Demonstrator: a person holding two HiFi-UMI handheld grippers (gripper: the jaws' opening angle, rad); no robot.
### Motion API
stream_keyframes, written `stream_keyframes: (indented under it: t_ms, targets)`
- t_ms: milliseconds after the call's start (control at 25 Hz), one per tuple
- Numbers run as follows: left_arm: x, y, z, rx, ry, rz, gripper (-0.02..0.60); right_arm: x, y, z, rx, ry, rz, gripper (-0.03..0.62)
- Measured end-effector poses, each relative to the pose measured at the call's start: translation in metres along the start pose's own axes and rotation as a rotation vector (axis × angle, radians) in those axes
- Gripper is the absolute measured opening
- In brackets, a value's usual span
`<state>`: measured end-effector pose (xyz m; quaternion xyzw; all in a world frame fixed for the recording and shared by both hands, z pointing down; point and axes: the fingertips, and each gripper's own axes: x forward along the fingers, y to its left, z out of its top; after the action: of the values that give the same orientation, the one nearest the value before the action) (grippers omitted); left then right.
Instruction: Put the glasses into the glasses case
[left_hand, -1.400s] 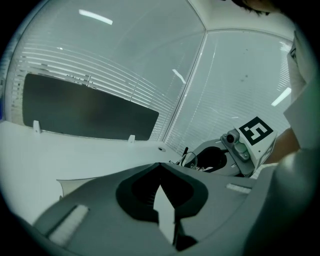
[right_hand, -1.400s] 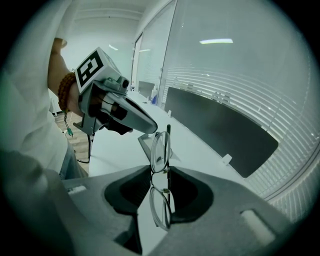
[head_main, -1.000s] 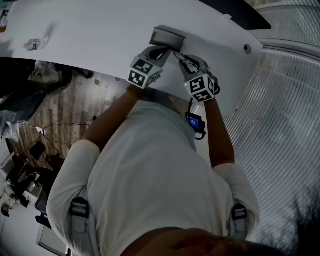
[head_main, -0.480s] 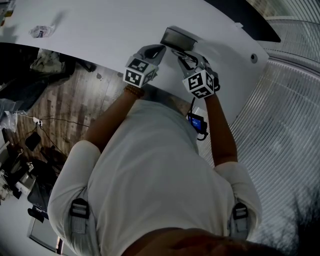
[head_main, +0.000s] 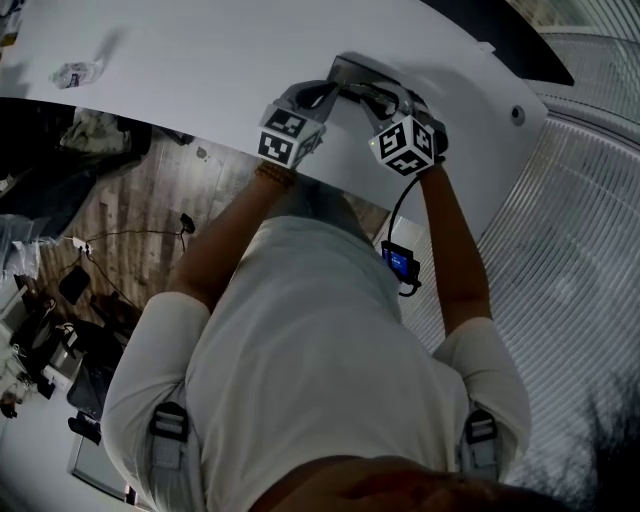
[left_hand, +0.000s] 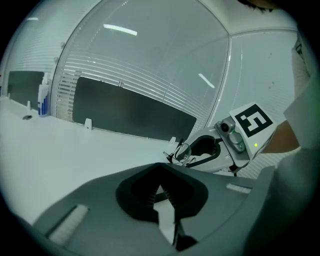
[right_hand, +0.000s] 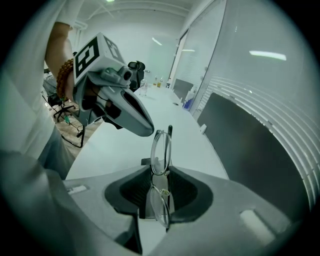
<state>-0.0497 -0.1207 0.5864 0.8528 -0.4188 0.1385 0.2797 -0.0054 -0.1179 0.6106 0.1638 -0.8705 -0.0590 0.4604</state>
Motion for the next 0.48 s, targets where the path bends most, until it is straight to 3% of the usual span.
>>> stream_keyframes:
  t_ms: [480]
  targets:
    - [0.037,0.039,-0.028,-0.013,0.062,0.039,0.002,0.063,0.002,-0.035,-0.022,0.126,0.091,0.112]
